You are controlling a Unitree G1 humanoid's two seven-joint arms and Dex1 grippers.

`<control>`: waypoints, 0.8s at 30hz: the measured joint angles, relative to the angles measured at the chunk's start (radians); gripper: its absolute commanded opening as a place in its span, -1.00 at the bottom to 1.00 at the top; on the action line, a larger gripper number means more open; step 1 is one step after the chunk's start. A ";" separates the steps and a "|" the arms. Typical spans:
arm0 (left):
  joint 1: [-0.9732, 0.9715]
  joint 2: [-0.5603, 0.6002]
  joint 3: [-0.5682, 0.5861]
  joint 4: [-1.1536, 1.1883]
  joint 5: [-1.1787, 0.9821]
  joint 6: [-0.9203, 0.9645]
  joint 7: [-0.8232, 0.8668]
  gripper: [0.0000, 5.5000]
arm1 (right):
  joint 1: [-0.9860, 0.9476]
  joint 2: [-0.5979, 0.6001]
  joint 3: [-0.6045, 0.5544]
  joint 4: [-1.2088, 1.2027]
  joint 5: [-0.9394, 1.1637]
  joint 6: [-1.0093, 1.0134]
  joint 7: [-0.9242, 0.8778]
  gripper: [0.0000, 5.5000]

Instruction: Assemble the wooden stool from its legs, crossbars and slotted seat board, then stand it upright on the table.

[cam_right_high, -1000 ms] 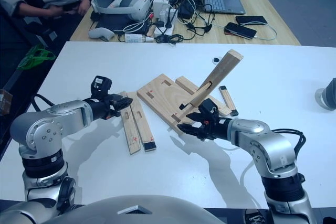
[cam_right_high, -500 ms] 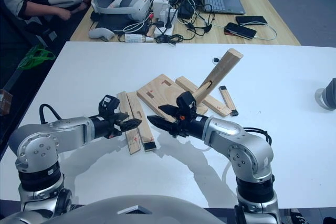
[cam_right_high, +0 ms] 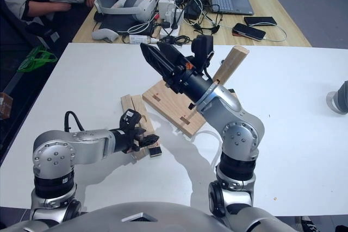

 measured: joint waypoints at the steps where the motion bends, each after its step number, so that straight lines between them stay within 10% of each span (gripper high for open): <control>1: 0.001 0.006 -0.015 -0.005 -0.005 0.000 0.000 0.14 | -0.009 0.001 0.001 0.010 -0.001 -0.013 -0.003 0.10; 13: -0.032 0.125 -0.216 -0.050 0.104 -0.006 -0.060 0.14 | -0.052 -0.009 0.020 0.060 -0.003 -0.083 -0.038 0.10; 24: -0.118 0.337 -0.171 -0.023 0.255 -0.032 -0.284 0.14 | -0.055 -0.021 0.029 0.090 -0.025 -0.113 -0.056 0.10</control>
